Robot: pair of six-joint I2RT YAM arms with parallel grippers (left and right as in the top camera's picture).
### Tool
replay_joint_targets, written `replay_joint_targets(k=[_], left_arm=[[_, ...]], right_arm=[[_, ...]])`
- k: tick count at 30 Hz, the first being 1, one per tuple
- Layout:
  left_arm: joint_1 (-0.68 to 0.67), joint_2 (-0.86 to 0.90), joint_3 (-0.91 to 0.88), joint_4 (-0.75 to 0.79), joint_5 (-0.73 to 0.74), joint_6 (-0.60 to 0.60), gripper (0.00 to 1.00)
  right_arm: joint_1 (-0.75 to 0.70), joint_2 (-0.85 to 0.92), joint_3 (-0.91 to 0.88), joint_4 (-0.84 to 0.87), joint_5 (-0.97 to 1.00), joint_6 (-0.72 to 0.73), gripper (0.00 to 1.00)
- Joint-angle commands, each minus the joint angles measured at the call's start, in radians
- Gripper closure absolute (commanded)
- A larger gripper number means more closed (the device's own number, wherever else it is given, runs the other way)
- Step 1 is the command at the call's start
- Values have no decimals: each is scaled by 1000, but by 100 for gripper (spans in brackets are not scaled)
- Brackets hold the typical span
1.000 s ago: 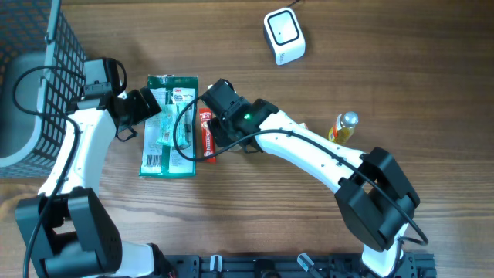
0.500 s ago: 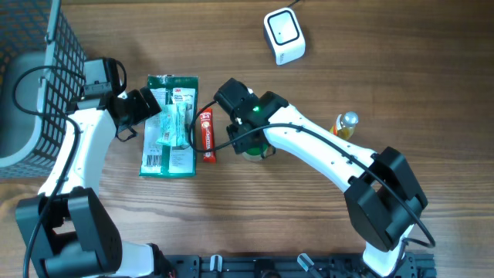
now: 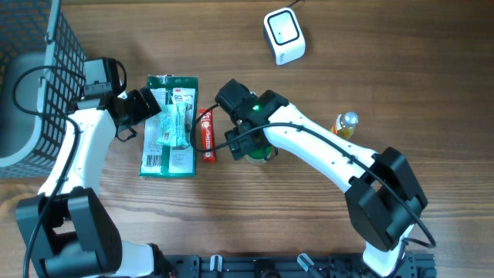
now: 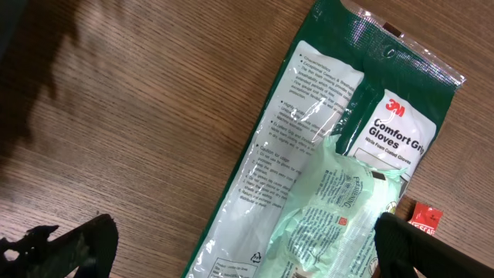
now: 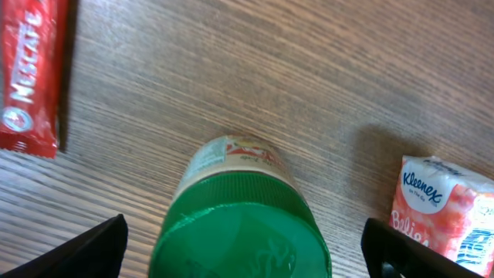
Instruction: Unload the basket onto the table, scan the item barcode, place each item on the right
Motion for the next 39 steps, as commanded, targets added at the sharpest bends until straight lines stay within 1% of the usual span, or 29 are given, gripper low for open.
replay_joint_targets(k=[1, 3, 9, 13, 18, 21, 22, 24, 25, 30, 31, 32, 34, 36, 38, 39], left_arm=[[4, -21, 10, 3, 8, -5, 0], [4, -21, 10, 3, 8, -5, 0], [4, -21, 10, 3, 8, -5, 0], [4, -21, 10, 3, 8, -5, 0], [4, -21, 10, 3, 8, -5, 0], [4, -21, 10, 3, 8, -5, 0], [4, -21, 10, 3, 8, -5, 0], [4, -21, 10, 3, 8, -5, 0], [4, -21, 10, 3, 8, -5, 0], [4, -21, 10, 3, 8, -5, 0], [4, -21, 10, 3, 8, -5, 0], [4, -21, 10, 3, 8, -5, 0], [4, -21, 10, 3, 8, -5, 0], [4, -21, 10, 3, 8, -5, 0], [4, -21, 10, 3, 8, -5, 0], [4, -21, 10, 3, 8, -5, 0]], right_arm=[[-5, -3, -29, 19, -9, 4, 5], [-5, -3, -29, 40, -9, 4, 5], [-5, -3, -39, 56, -44, 5, 9], [-5, -3, -62, 65, -42, 4, 9], [-5, -3, -104, 115, -42, 4, 10], [-5, -3, -105, 114, -39, 4, 15], [-5, -3, -105, 113, -39, 4, 19], [-5, -3, -105, 113, -39, 5, 21], [-5, -3, -105, 112, -39, 10, 25], [-5, -3, -105, 133, 3, 270, 35], [-5, -3, -105, 150, 3, 296, 35], [-5, -3, -105, 175, 2, 312, 30], [-5, -3, -105, 209, 2, 329, 28], [-5, -3, -105, 227, 3, 317, 13], [-10, -3, -104, 226, 3, 301, 0], [-11, -3, -104, 227, 3, 291, 0]])
